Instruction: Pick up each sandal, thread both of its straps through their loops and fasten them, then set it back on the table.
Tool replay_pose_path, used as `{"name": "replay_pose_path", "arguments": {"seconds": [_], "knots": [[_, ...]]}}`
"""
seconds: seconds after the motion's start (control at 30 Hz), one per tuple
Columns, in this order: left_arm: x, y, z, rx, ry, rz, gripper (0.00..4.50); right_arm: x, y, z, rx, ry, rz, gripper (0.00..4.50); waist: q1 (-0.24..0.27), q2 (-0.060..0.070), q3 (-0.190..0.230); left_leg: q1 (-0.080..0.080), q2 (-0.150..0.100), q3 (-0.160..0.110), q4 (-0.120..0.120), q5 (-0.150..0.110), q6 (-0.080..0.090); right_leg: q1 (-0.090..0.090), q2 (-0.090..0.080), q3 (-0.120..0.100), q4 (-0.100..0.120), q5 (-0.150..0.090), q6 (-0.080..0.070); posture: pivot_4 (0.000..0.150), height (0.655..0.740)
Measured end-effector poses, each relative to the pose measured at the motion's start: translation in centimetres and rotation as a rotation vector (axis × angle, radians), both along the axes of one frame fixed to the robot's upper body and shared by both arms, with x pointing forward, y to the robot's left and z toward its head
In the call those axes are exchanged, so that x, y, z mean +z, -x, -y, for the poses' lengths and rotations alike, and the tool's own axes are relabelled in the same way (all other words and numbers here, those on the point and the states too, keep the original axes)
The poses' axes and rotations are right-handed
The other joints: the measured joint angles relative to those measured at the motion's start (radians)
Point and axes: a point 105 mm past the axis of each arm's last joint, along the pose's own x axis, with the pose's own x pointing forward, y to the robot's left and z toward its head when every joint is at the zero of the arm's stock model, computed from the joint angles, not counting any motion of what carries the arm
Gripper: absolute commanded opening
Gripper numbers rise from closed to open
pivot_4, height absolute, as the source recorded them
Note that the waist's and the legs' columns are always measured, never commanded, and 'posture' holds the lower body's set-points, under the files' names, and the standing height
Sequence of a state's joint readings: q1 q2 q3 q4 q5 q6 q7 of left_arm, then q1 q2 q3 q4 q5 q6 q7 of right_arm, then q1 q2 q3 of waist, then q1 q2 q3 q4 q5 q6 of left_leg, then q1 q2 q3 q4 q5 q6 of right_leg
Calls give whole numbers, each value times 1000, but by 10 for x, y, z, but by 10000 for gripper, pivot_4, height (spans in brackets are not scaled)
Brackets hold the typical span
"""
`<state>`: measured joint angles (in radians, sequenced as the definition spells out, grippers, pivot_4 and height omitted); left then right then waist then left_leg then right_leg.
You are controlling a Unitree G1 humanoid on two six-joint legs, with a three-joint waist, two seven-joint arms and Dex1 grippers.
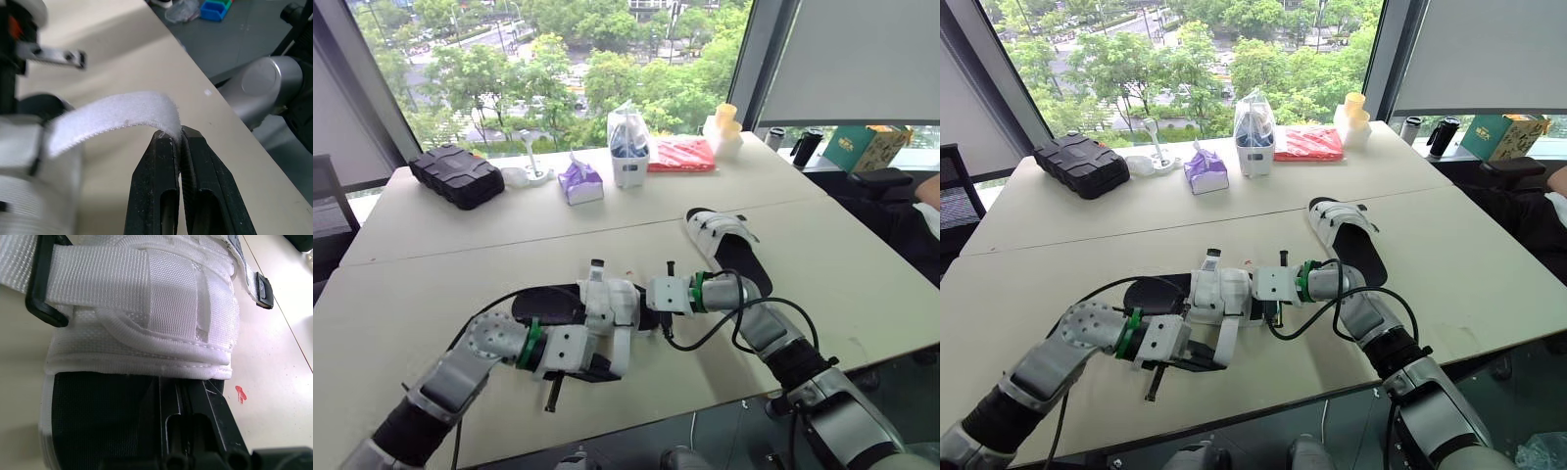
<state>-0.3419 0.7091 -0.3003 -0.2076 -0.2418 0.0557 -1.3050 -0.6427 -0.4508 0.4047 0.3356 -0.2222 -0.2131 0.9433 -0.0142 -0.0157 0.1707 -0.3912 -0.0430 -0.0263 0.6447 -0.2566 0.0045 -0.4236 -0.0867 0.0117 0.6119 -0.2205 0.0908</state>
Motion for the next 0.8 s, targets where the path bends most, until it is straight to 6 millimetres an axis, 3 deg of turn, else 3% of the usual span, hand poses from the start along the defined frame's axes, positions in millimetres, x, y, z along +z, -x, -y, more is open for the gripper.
{"name": "replay_pose_path", "arguments": {"seconds": [0.13,0.4,0.57,0.8], "knots": [[30,-18,-4,0,19,22,927,0,0,0,4,0,2,0,-1,0,0,0,0,0,1,0,0,0,2,-1,0,0,0,1500,7400],[46,-48,3,31,94,-56,927,1,0,-1,6,-2,8,0,0,-1,1,0,0,0,3,0,0,1,6,-2,1,0,1,1500,7400],[38,-67,10,87,150,-143,927,1,0,-1,5,-2,8,0,0,-1,1,0,0,1,3,0,1,1,7,-2,2,2,4,1500,7400],[22,-82,4,157,111,-97,927,0,0,0,-7,-6,3,0,1,-1,1,0,0,0,4,0,1,1,6,-2,2,2,4,1500,7400]]}}
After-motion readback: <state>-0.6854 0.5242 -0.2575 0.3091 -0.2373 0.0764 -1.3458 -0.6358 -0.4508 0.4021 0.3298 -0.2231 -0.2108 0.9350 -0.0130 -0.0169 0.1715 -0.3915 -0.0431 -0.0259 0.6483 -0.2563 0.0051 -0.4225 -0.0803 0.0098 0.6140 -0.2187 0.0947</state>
